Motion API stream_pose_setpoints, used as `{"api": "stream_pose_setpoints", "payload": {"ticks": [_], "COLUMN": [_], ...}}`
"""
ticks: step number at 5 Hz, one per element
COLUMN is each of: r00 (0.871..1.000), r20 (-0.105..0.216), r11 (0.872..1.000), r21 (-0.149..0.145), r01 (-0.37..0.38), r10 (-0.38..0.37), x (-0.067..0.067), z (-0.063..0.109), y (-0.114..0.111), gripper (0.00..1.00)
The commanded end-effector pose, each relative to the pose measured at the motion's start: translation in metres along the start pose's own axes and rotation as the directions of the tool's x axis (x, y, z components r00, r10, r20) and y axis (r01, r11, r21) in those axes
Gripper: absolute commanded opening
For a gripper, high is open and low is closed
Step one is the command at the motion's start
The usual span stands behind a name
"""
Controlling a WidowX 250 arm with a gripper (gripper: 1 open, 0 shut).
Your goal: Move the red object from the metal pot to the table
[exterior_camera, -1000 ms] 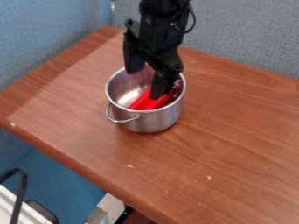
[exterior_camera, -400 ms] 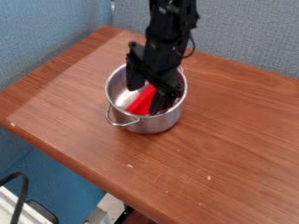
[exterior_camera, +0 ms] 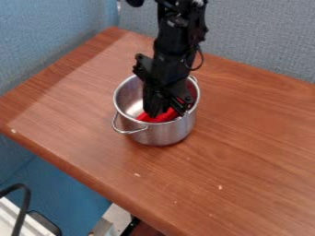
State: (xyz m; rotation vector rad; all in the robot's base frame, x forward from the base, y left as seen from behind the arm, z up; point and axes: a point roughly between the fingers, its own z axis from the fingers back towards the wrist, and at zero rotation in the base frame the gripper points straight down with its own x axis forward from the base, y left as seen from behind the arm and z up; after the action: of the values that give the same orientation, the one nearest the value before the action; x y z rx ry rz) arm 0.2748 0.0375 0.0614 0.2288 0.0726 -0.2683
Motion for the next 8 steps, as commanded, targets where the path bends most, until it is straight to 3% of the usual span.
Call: {"api": "stream_pose_setpoints", "payload": {"ticks": [1,3,4,5,6,7,8], "r00": [0.999,0.987,0.976,0.969,0.973,0.974,0.983], "r20": [0.047,0.149,0.219,0.245,0.221,0.182,0.149], "r11": [1.000,0.998,0.999,0.998,0.997,0.990,0.993], "r21": [0.018,0.011,0.047,0.061,0.062,0.079,0.057], "r01": [-0.023,-0.059,-0.026,0.024,0.050,0.121,0.102], "r10": [0.022,0.057,0.015,-0.038,-0.062,-0.133,-0.110], "x": [0.000,-0.001,0.001,0.006,0.014,0.006,-0.001], "z": [0.019,0.064,0.094,0.109,0.104,0.093,0.077], "y": [0.011,0.022,0.014,-0.007,-0.028,-0.024,-0.012], "gripper": [0.00,0.00,0.00,1.00,1.00,1.00,1.00]}}
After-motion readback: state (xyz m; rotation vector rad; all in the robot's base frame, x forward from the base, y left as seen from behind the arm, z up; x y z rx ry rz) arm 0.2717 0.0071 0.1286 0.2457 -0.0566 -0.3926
